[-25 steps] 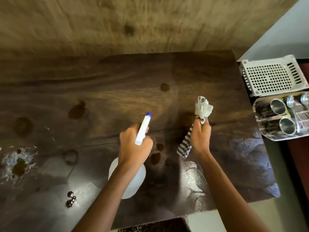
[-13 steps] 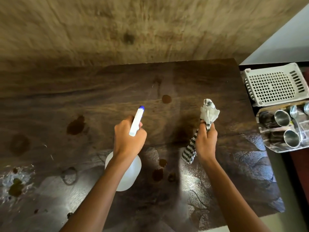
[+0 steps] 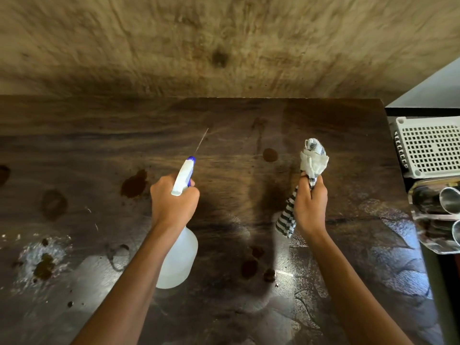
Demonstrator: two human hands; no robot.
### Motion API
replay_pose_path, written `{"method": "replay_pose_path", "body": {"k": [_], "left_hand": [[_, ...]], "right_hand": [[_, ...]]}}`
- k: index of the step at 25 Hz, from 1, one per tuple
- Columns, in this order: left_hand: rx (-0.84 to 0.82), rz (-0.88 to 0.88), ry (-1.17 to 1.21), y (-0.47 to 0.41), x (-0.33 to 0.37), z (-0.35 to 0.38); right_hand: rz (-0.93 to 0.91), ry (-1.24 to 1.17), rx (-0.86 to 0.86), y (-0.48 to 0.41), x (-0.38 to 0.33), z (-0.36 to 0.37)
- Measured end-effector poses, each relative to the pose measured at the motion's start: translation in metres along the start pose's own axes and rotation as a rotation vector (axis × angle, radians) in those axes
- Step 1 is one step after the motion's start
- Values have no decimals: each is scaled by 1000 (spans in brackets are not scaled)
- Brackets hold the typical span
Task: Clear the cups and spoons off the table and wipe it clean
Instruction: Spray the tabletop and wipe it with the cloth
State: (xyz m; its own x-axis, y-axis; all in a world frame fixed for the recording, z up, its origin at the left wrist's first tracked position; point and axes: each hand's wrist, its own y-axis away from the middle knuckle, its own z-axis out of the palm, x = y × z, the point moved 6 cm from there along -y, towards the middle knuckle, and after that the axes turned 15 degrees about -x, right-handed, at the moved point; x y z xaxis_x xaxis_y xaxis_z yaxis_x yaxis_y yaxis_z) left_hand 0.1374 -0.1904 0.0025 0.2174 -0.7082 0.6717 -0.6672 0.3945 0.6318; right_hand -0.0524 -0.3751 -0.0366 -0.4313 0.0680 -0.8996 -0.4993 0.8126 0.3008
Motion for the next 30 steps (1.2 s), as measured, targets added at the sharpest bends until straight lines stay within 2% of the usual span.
{"method": "replay_pose_path", "body": {"k": [5, 10, 19, 24, 27, 30], "left_hand": [[-48, 35, -16, 2, -5, 1], [-166, 80, -155, 18, -9, 22], [-239, 19, -262, 39, -32, 47], [-159, 86, -165, 36, -15, 27], [-32, 273, -112, 21, 10, 6], [100, 420, -92, -4, 24, -13]], "right_hand": [[11, 10, 11, -4, 4, 0], [40, 25, 75, -1, 6, -14], [88, 15, 132, 19, 24, -43], [94, 62, 46, 15, 26, -43], [70, 249, -60, -8, 27, -37], [119, 398, -95, -50, 39, -22]]}}
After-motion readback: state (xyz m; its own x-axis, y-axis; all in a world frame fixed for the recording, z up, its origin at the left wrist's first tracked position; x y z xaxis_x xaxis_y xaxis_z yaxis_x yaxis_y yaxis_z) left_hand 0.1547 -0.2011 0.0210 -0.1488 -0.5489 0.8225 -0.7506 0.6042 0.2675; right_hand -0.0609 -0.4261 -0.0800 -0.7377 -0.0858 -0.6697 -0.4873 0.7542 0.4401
